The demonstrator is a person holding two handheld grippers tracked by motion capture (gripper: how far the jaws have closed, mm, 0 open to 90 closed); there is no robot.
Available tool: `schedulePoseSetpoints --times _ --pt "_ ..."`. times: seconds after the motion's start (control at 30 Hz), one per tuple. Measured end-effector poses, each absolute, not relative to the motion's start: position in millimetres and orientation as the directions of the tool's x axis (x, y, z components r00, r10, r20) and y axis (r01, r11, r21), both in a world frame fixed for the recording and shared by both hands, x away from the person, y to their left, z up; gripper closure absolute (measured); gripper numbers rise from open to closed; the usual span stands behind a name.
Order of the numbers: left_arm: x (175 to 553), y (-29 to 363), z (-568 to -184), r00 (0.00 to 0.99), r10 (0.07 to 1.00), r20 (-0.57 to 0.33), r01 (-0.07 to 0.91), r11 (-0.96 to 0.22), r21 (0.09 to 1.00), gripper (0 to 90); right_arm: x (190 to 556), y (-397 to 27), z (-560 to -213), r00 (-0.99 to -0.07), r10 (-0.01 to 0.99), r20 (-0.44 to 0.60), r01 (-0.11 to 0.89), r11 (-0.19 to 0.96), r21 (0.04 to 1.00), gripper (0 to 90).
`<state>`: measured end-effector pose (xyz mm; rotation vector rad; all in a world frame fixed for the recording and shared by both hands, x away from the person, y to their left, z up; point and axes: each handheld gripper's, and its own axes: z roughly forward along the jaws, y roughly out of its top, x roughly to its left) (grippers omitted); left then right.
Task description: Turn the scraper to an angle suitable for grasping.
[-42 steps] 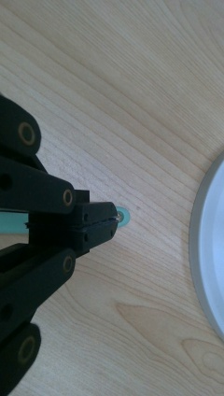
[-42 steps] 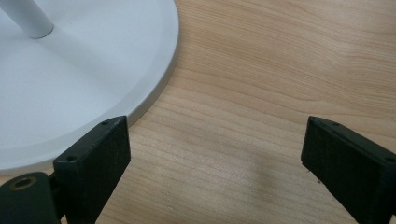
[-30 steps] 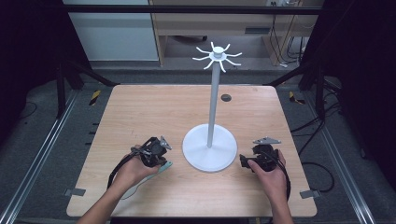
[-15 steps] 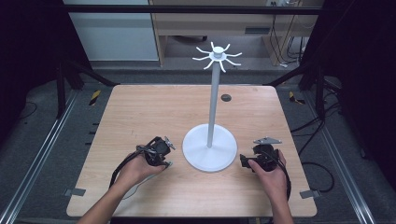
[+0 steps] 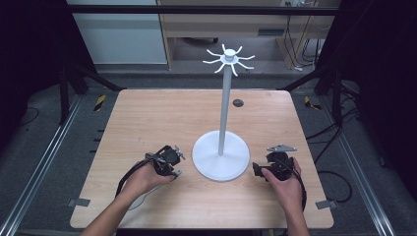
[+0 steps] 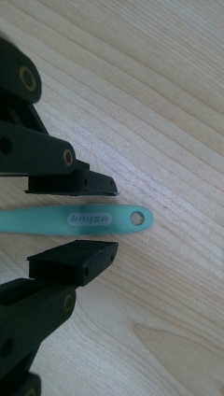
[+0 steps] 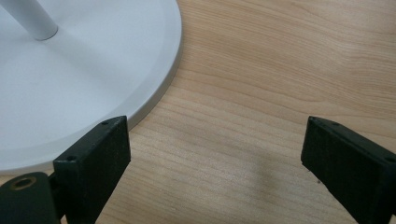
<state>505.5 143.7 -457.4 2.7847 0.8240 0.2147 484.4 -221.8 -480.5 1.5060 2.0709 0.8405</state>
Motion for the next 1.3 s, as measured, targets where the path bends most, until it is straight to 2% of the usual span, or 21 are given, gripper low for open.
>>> schedulePoseSetpoints --times 1.3 --pt "510.8 141.1 -463.5 0.845 0.532 0.053 0.510 -0.832 0.217 70.3 483.7 -222.4 -479.9 -0.304 0.953 0.005 0.683 0.215 0.698 8.6"
